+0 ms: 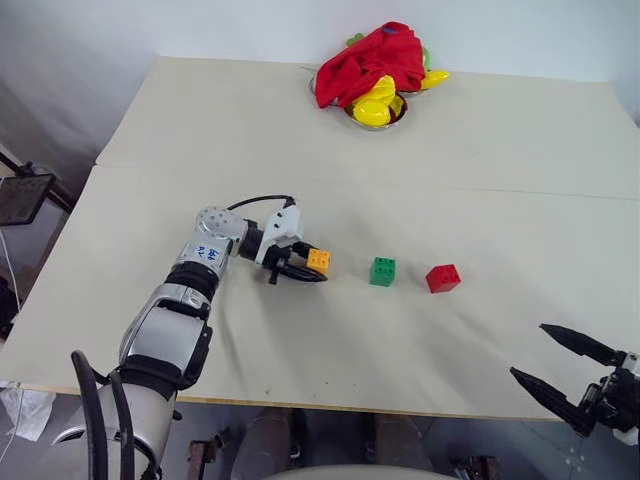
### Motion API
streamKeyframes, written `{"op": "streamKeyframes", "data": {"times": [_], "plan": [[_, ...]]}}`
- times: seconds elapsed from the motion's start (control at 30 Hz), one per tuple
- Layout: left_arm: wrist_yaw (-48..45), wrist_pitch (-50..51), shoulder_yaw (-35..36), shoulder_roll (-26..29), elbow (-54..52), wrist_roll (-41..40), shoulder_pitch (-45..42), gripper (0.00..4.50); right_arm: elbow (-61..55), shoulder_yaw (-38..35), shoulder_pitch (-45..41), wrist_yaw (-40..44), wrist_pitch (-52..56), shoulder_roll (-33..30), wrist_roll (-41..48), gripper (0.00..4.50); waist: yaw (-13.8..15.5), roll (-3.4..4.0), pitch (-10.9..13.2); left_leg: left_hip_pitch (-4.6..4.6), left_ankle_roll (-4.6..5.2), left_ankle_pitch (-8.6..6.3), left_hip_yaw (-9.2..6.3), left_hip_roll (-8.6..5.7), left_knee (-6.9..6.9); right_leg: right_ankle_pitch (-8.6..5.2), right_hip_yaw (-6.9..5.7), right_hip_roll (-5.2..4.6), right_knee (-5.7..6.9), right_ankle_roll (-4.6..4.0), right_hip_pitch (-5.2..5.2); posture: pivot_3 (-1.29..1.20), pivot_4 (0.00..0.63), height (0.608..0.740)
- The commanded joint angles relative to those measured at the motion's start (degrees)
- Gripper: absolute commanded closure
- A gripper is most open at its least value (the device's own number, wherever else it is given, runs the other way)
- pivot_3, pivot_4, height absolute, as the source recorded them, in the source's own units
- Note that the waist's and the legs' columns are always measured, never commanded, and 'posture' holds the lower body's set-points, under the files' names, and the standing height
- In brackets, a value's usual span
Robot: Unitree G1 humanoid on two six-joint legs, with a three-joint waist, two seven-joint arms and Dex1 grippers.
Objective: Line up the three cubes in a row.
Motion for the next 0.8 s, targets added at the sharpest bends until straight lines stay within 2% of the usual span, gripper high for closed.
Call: {"op": "streamKeyframes", "data": {"times": [0.03, 0.1, 0.2, 0.3, 0.37, 0.5, 0.67, 0.8], "plan": [[-0.8, -0.3, 2.2, 1.3, -1.9, -0.8, 0.7, 1.13, 0.6, -1.0, -0.6, 0.5, -1.1, 0.1, 1.1, 0.0, 0.0, 0.0, 0.0, 0.0, 0.0, 0.0, 0.0, 0.0, 0.02, 0.0, 0.01, -0.01, 0.0, 0.0, 0.0, 0.0, 0.15, 0.74], [-4.7, 1.4, 3.2, 3.6, -4.6, -2.3, 1.9, 0.51, 1.9, -1.0, -1.5, 1.2, -1.4, -0.3, 0.9, 0.0, -0.1, 0.0, 0.0, 0.0, 0.0, 0.0, 0.0, 0.0, 0.01, 0.0, 0.02, -0.03, 0.01, 0.0, 0.0, 0.0, 0.15, 0.74], [-10.1, 3.5, 4.4, 10.0, -12.5, -7.1, 6.6, 0.51, 4.5, -1.3, -2.9, 3.5, -1.9, -1.9, 0.6, 0.0, -0.4, 0.0, 0.0, 0.0, 0.0, 0.0, 0.0, 0.01, -0.03, 0.0, 0.0, -0.02, 0.02, -0.01, -0.04, 0.0, 0.15, 0.74], [-10.4, 5.4, 7.0, 17.2, -19.8, -12.2, 12.9, 0.51, 6.6, -2.3, -4.1, 7.0, -2.9, -4.7, 0.7, 0.0, -1.5, 0.03, 0.0, 0.01, -0.01, 0.0, 0.0, 0.04, -0.06, -0.01, 0.04, -0.01, 0.03, -0.02, -0.05, 0.0, 0.15, 0.74], [-10.3, 6.4, 8.7, 19.8, -23.0, -13.7, 16.0, 0.51, 7.7, -2.8, -4.9, 9.3, -4.0, -5.8, 1.4, 0.0, -1.5, 0.03, 0.0, 0.03, -0.01, 0.0, -0.03, 0.04, -0.05, -0.01, 0.03, -0.02, 0.04, -0.02, -0.01, 0.0, 0.15, 0.74], [-8.2, 7.9, 15.4, 29.4, -31.8, -17.4, 30.2, 0.51, 12.3, -3.3, -8.1, 12.9, -3.3, -11.0, 0.6, 0.0, -1.7, 0.05, 0.0, 0.08, 0.03, -0.02, -0.05, -0.01, -0.02, -0.01, 0.06, -0.14, 0.07, -0.02, 0.04, 0.0, 0.15, 0.74], [3.7, 13.7, 22.1, 30.8, -45.3, -18.8, 44.6, 0.51, 16.9, -1.9, -14.8, 13.0, -2.9, -14.4, -0.4, 0.0, -1.2, 0.09, 0.0, 0.1, 0.0, -0.05, -0.18, -0.04, -0.01, -0.02, 0.0, -0.27, 0.07, -0.05, 0.08, 0.0, 0.15, 0.74], [8.3, 15.1, 26.0, 29.2, -49.6, -20.6, 49.1, 0.51, 18.7, -0.5, -17.7, 13.4, -3.6, -14.6, -1.8, 0.0, -0.4, 0.11, 0.1, 0.1, 0.03, -0.02, -0.35, -0.21, -0.02, -0.04, -0.02, -0.59, 0.11, -0.07, 0.07, 0.0, 0.15, 0.74]]}}
